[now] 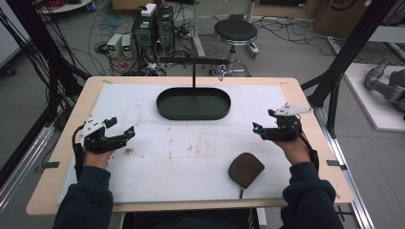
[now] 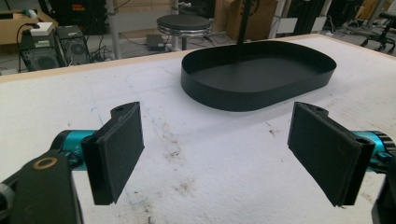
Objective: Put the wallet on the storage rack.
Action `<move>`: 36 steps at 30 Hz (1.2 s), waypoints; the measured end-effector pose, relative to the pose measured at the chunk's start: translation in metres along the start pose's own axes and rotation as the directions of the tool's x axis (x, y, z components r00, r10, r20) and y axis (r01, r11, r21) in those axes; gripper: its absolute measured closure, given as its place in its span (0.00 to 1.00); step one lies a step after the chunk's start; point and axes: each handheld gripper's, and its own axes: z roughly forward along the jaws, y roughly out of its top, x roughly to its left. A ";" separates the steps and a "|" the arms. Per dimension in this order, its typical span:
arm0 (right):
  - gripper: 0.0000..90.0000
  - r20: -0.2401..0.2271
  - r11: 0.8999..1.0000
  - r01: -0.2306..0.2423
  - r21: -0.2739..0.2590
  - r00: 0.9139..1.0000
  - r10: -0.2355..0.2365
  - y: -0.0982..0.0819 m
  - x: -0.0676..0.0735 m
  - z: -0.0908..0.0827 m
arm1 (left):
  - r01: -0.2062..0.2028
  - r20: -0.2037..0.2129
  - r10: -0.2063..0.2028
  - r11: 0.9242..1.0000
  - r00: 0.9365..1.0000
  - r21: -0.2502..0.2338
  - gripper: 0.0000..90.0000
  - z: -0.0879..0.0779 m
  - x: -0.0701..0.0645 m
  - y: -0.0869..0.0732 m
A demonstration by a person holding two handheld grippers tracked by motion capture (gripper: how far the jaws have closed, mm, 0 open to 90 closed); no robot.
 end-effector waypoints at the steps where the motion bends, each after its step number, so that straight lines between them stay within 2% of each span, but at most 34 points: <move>1: 0.23 -0.003 1.000 0.006 0.004 1.000 -0.006 -0.009 0.007 -0.005 | -0.002 0.000 0.002 1.000 1.000 -0.001 0.21 0.000 0.000 0.000; 6: 0.24 -0.039 1.000 0.016 0.017 0.999 -0.016 -0.023 0.017 -0.012 | -0.002 0.003 0.002 1.000 1.000 0.003 0.21 0.002 0.000 0.000; 7: 0.23 -0.054 0.999 0.033 0.037 0.998 -0.031 -0.028 0.023 -0.012 | -0.006 0.002 0.006 1.000 1.000 0.006 0.21 0.002 0.000 0.000; 12: 0.23 -0.096 0.998 0.040 0.043 0.995 -0.035 -0.037 0.029 -0.009 | -0.017 0.002 0.017 1.000 1.000 0.015 0.21 0.001 -0.003 0.000; 13: 0.24 -0.116 0.996 0.052 0.067 0.992 -0.044 -0.041 0.033 -0.006 | -0.019 0.002 0.019 1.000 1.000 0.015 0.21 0.002 -0.004 0.001; 15: 0.24 -0.141 0.996 0.051 0.079 0.989 -0.040 -0.046 0.033 -0.002 | -0.022 0.006 0.022 1.000 1.000 0.015 0.21 0.002 -0.007 0.001; 17: 0.24 -0.147 0.996 0.040 0.085 0.989 -0.027 -0.049 0.033 0.000 | -0.027 0.007 0.026 0.999 1.000 0.017 0.22 0.003 -0.008 0.001; 22: 0.24 -0.174 0.994 0.045 0.101 0.984 -0.027 -0.052 0.035 0.002 | -0.027 0.008 0.027 0.999 1.000 0.019 0.22 0.003 -0.007 0.001; 23: 0.24 -0.198 0.990 0.049 0.130 0.980 -0.022 -0.053 0.037 0.007 | -0.023 0.007 0.023 1.000 1.000 0.021 0.22 0.003 -0.007 0.000; 24: 0.24 -0.198 0.990 0.049 0.130 0.980 -0.022 -0.053 0.037 0.007 | -0.023 0.007 0.023 1.000 1.000 0.021 0.22 0.003 -0.007 0.000; 28: 0.23 -0.219 0.977 0.062 0.203 0.976 -0.017 -0.058 0.041 0.022 | -0.026 0.011 0.026 0.999 1.000 0.020 0.22 0.003 -0.007 0.001; 29: 0.22 -0.236 0.979 0.058 0.195 0.972 -0.011 -0.060 0.038 0.024 | -0.026 0.011 0.025 0.999 1.000 0.020 0.22 0.003 -0.007 0.001; 30: 0.22 -0.236 0.979 0.058 0.195 0.972 -0.011 -0.060 0.038 0.024 | -0.026 0.011 0.026 0.999 1.000 0.022 0.22 0.003 -0.007 0.001; 32: 0.22 -0.256 0.982 0.032 0.185 0.966 0.017 -0.064 0.035 0.026 | -0.026 0.012 0.026 0.999 1.000 0.021 0.22 0.003 -0.008 0.000; 33: 0.34 -0.293 0.980 -0.002 0.197 0.954 0.061 -0.065 0.032 0.027 | -0.029 0.013 0.029 0.999 0.999 0.023 0.22 0.003 -0.008 0.000; 34: 0.46 -0.338 0.980 -0.005 0.200 0.938 0.073 -0.065 0.030 0.027 | -0.027 0.015 0.027 0.999 1.000 0.026 0.22 0.004 -0.008 0.000; 35: 0.58 -0.376 0.982 0.008 0.188 0.924 0.065 -0.065 0.030 0.027 | -0.027 0.015 0.027 0.999 1.000 0.026 0.22 0.004 -0.008 0.000; 36: 0.58 -0.376 0.982 0.008 0.188 0.924 0.065 -0.065 0.030 0.027 | -0.028 0.013 0.028 0.999 1.000 0.028 0.22 0.004 -0.008 0.000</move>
